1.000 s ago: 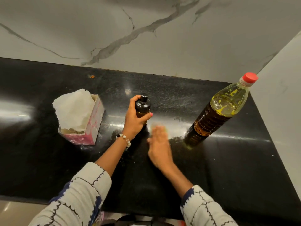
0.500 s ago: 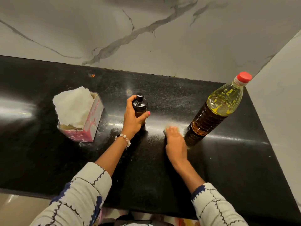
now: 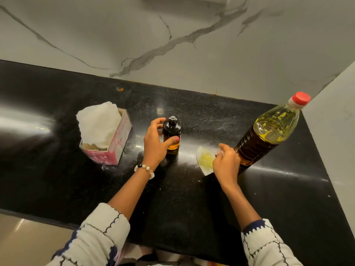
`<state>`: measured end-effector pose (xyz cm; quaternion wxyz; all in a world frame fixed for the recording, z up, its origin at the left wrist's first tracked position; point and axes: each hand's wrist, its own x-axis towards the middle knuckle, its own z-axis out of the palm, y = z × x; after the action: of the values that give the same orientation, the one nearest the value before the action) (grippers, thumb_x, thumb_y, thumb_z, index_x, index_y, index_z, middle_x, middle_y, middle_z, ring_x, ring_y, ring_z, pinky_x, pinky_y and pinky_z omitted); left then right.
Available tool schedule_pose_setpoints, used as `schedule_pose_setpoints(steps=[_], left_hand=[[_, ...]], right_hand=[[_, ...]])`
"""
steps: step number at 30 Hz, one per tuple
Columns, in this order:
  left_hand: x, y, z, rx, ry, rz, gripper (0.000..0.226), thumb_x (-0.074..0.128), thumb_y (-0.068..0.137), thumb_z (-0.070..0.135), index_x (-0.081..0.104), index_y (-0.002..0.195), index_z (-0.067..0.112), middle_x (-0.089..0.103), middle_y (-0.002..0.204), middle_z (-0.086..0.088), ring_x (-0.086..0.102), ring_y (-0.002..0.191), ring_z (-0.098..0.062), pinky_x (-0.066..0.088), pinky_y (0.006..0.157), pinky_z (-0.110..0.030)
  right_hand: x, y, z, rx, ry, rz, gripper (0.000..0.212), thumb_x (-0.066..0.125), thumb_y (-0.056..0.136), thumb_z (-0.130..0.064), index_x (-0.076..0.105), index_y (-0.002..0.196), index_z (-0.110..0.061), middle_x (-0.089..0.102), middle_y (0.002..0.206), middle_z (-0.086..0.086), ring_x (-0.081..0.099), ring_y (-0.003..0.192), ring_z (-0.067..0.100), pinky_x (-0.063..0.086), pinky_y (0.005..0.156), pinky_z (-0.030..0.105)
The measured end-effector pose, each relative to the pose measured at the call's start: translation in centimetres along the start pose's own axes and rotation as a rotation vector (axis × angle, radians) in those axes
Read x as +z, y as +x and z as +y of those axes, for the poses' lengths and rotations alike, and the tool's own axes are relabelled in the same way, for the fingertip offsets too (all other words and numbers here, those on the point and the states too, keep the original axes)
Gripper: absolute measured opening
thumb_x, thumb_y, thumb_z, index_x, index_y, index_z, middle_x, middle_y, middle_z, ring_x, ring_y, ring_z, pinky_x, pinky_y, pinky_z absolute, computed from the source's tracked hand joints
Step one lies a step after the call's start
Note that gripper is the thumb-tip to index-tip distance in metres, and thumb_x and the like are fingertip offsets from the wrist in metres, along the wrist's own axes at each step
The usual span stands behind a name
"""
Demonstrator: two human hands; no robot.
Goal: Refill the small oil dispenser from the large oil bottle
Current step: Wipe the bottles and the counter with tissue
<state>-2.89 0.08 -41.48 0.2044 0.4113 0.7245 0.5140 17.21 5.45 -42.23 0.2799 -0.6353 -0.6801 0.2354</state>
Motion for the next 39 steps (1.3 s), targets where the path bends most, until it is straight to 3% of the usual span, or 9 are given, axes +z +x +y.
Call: schedule_pose_setpoints(steps=[2, 6, 9, 12, 15, 21, 27, 34, 39], left_hand=[[-0.7, -0.6, -0.1, -0.038, -0.005, 0.049, 0.05, 0.079, 0.075, 0.023, 0.054, 0.118, 0.025, 0.06, 0.11, 0.009, 0.061, 0.091, -0.007, 0.046, 0.076, -0.014], [-1.8, -1.4, -0.7, -0.095, -0.036, 0.115, 0.015, 0.069, 0.086, 0.018, 0.064, 0.101, 0.019, 0.067, 0.09, 0.005, 0.066, 0.082, -0.012, 0.056, 0.073, -0.027], [-2.4, -1.8, -0.7, -0.15, -0.093, 0.128, 0.009, 0.065, 0.089, 0.014, 0.066, 0.097, 0.016, 0.069, 0.086, -0.002, 0.067, 0.074, -0.018, 0.054, 0.064, -0.022], [-2.9, -2.4, -0.6, -0.187, -0.119, 0.143, 0.007, 0.062, 0.09, 0.013, 0.065, 0.096, 0.015, 0.069, 0.085, -0.002, 0.066, 0.073, -0.018, 0.051, 0.06, -0.016], [-3.5, -3.0, -0.8, -0.212, -0.136, 0.176, 0.005, 0.062, 0.091, 0.014, 0.065, 0.093, 0.016, 0.069, 0.082, 0.002, 0.066, 0.069, -0.016, 0.053, 0.061, -0.021], [-5.3, -4.2, -2.0, -0.268, -0.172, 0.192, 0.012, 0.062, 0.091, 0.014, 0.064, 0.087, 0.025, 0.071, 0.086, -0.004, 0.068, 0.071, -0.017, 0.057, 0.066, -0.028], [-7.0, -5.0, -2.0, -0.288, -0.164, 0.216, 0.008, 0.063, 0.091, 0.013, 0.066, 0.092, 0.02, 0.07, 0.085, -0.002, 0.067, 0.07, -0.008, 0.058, 0.071, -0.028], [-7.6, -5.4, -1.9, -0.252, -0.135, 0.207, 0.009, 0.062, 0.091, 0.014, 0.064, 0.09, 0.023, 0.071, 0.085, -0.002, 0.068, 0.073, -0.013, 0.058, 0.072, -0.028], [-7.1, -5.3, -1.5, -0.259, -0.132, 0.19, 0.011, 0.062, 0.091, 0.013, 0.064, 0.087, 0.023, 0.069, 0.085, 0.0, 0.068, 0.078, -0.017, 0.059, 0.077, -0.038]], right_hand=[[0.0, 0.1, 0.2, -0.293, -0.079, -0.017, 0.03, 0.049, 0.092, -0.001, 0.059, 0.119, 0.002, 0.063, 0.115, 0.018, 0.054, 0.111, 0.033, 0.04, 0.093, 0.036], [1.6, 0.3, 2.1, -0.691, -0.325, -0.546, 0.043, 0.043, 0.098, -0.019, 0.043, 0.136, 0.002, 0.04, 0.145, 0.017, 0.034, 0.136, 0.033, 0.025, 0.113, 0.037], [3.3, 0.8, 3.0, -0.563, -0.435, -0.561, 0.059, 0.03, 0.102, -0.033, 0.011, 0.15, -0.003, 0.002, 0.158, 0.014, -0.003, 0.147, 0.025, 0.0, 0.119, 0.035], [5.4, 0.0, 0.6, -0.417, -0.466, -0.501, 0.064, 0.022, 0.102, -0.04, 0.003, 0.149, -0.001, -0.007, 0.157, 0.017, -0.011, 0.145, 0.026, -0.003, 0.119, 0.038], [7.0, -4.1, -2.0, -0.501, -0.41, -0.553, 0.067, 0.018, 0.1, -0.046, 0.0, 0.149, -0.004, -0.014, 0.154, 0.013, -0.015, 0.144, 0.025, -0.007, 0.118, 0.037], [4.8, -6.7, -0.4, -0.873, -0.371, -0.755, 0.08, -0.005, 0.086, -0.058, 0.006, 0.151, -0.012, -0.005, 0.158, 0.004, -0.014, 0.144, 0.013, -0.013, 0.114, 0.027], [9.6, -6.8, -5.2, -0.803, -0.436, -0.674, 0.065, 0.017, 0.099, -0.047, 0.007, 0.15, -0.007, 0.0, 0.158, 0.013, -0.011, 0.144, 0.02, -0.013, 0.113, 0.031], [7.4, -9.6, -3.2, -1.207, -0.328, -0.905, 0.059, 0.025, 0.099, -0.041, 0.015, 0.15, -0.013, 0.006, 0.158, 0.004, -0.007, 0.145, 0.013, -0.008, 0.117, 0.029], [5.4, -2.1, 0.5, -0.749, -0.394, -0.669, 0.076, 0.003, 0.091, -0.061, 0.012, 0.15, -0.014, 0.004, 0.158, 0.002, -0.005, 0.145, 0.013, 0.006, 0.12, 0.039]])
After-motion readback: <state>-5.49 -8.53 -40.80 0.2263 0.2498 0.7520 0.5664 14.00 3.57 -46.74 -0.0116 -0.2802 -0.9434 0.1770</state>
